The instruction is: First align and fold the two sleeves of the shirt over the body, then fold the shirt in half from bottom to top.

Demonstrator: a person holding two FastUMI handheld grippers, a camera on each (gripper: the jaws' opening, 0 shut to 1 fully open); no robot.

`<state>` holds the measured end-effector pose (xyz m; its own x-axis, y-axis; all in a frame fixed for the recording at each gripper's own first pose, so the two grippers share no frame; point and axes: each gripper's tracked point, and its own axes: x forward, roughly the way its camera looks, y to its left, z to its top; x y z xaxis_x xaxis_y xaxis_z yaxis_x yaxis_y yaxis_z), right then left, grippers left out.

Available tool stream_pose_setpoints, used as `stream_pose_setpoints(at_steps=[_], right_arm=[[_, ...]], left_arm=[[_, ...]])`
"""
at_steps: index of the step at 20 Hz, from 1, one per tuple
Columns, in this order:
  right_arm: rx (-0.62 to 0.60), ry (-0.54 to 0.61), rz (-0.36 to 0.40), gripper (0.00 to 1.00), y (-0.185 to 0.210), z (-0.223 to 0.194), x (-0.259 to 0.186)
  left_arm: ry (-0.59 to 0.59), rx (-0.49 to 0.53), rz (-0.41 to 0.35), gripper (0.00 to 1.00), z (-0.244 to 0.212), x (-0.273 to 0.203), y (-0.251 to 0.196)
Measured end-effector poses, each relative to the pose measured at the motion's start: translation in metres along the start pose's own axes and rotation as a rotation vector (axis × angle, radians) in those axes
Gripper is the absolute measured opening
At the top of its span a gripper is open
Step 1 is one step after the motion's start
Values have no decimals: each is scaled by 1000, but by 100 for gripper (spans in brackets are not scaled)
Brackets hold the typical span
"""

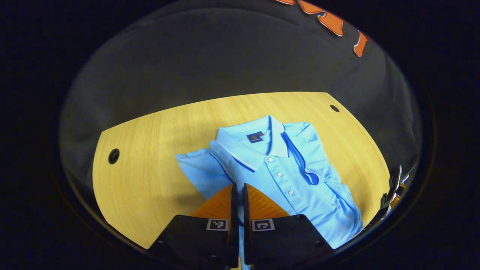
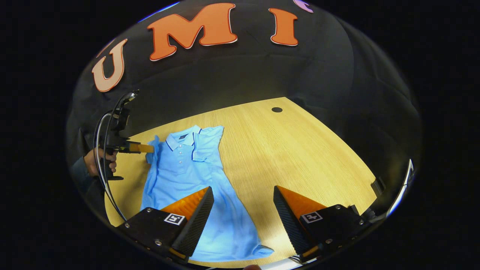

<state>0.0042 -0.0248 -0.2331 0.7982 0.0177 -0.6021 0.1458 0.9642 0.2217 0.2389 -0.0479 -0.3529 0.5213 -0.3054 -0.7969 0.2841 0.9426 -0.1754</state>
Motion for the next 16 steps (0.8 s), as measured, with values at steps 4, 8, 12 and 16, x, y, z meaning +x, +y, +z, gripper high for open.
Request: stream_pose_setpoints(at_steps=[4,8,12,16], right_arm=[[-23,23,26,97,3,-3,1],[-82,39,93,97,8,-9,0],[-141,73,153,97,4,-29,-5],[-187,141,178,97,-10,-65,-9]], left_arm=[[-2,23,-64,18,-4,-10,-25],[-73,26,-28,70,-16,-53,-25],[-84,-8,49,100,-66,-104,-20],[-63,-43,116,100,-131,-141,-23]])
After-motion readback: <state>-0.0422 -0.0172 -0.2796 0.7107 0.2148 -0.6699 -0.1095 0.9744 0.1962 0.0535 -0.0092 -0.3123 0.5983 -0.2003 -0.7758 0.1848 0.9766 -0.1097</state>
